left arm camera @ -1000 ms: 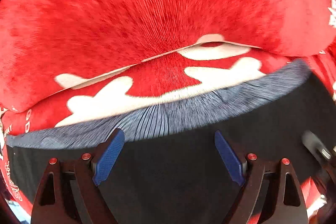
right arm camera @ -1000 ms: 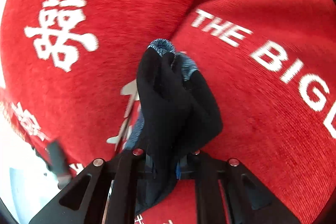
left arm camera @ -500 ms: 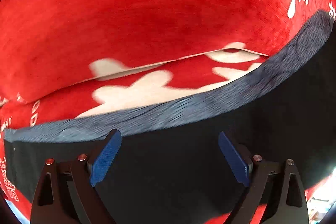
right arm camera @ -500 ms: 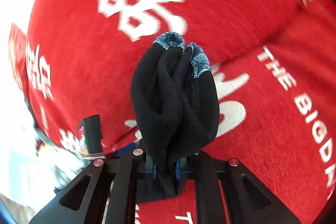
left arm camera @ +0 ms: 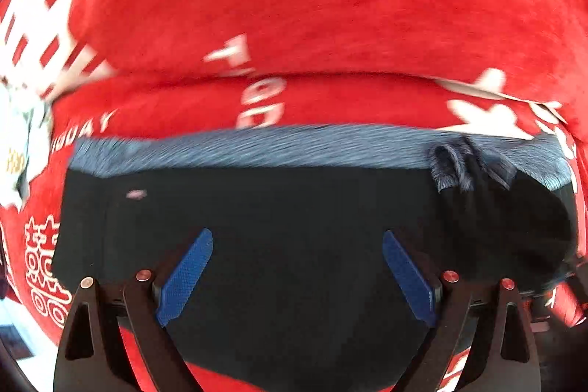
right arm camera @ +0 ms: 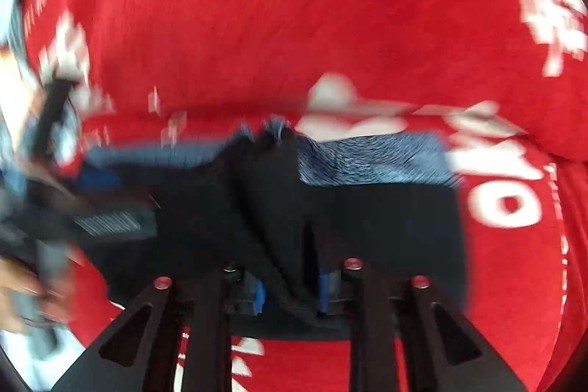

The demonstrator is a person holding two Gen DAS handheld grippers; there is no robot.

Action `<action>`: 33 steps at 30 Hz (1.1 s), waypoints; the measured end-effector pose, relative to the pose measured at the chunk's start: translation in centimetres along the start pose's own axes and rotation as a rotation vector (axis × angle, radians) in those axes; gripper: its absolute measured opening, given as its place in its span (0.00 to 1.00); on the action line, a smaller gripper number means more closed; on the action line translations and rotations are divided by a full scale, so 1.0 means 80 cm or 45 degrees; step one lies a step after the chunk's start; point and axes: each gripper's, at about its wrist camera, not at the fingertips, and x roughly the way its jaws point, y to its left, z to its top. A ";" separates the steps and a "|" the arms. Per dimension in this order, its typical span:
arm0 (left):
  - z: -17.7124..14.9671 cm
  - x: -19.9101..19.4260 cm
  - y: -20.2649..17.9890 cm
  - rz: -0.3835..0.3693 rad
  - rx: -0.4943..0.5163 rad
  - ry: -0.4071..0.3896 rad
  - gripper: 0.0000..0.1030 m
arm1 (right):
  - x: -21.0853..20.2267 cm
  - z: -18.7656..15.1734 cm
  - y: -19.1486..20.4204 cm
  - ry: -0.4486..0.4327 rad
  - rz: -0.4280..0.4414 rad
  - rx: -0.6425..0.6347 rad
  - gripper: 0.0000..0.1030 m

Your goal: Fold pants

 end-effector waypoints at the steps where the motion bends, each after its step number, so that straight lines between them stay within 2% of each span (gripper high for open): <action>1: -0.001 0.003 0.007 0.000 -0.007 0.004 0.93 | 0.015 -0.005 0.027 0.027 -0.101 -0.085 0.34; 3: -0.004 0.007 0.025 -0.010 -0.012 0.008 0.93 | 0.019 -0.013 0.066 0.033 -0.255 -0.219 0.48; 5: -0.005 0.011 0.030 -0.039 -0.012 0.015 0.93 | 0.009 -0.017 0.084 0.035 -0.293 -0.279 0.55; 7: -0.007 0.009 0.033 -0.091 -0.004 0.026 0.93 | -0.017 -0.019 0.096 0.021 -0.248 -0.315 0.57; 10: -0.009 -0.006 0.025 -0.209 0.041 0.022 0.93 | -0.064 -0.025 0.086 -0.007 -0.056 -0.251 0.58; 13: -0.011 -0.024 -0.005 -0.371 0.110 0.040 0.87 | -0.080 -0.033 0.016 0.042 0.181 0.136 0.58; 14: -0.008 -0.028 -0.020 -0.424 0.133 0.054 0.87 | -0.074 -0.043 -0.014 0.061 0.286 0.338 0.58; 15: -0.008 -0.029 -0.035 -0.478 0.160 0.068 0.87 | -0.062 -0.060 -0.059 0.090 0.420 0.613 0.58; 17: -0.008 -0.023 -0.060 -0.566 0.195 0.113 0.77 | -0.041 -0.086 -0.108 0.127 0.564 0.945 0.58; 21: -0.016 0.002 -0.102 -0.645 0.216 0.225 0.73 | -0.015 -0.112 -0.145 0.078 0.745 1.219 0.58; 22: -0.019 0.004 -0.109 -0.648 0.225 0.235 0.65 | -0.012 -0.114 -0.147 0.071 0.764 1.240 0.58; 23: -0.022 0.009 -0.118 -0.656 0.232 0.262 0.61 | -0.006 -0.116 -0.149 0.068 0.785 1.268 0.58; 27: -0.032 0.014 -0.134 -0.676 0.225 0.294 0.61 | 0.026 -0.126 -0.154 0.085 0.846 1.408 0.58; 28: -0.034 0.012 -0.137 -0.667 0.227 0.292 0.61 | 0.028 -0.127 -0.155 0.077 0.862 1.437 0.53; 29: -0.036 0.007 -0.137 -0.659 0.229 0.287 0.61 | 0.033 -0.128 -0.157 0.055 0.871 1.469 0.43; 30: -0.038 0.004 -0.136 -0.653 0.230 0.282 0.61 | 0.035 -0.127 -0.156 0.060 0.865 1.472 0.12; 33: -0.041 -0.022 -0.132 -0.625 0.237 0.198 0.61 | 0.017 -0.116 -0.152 0.009 0.924 1.446 0.12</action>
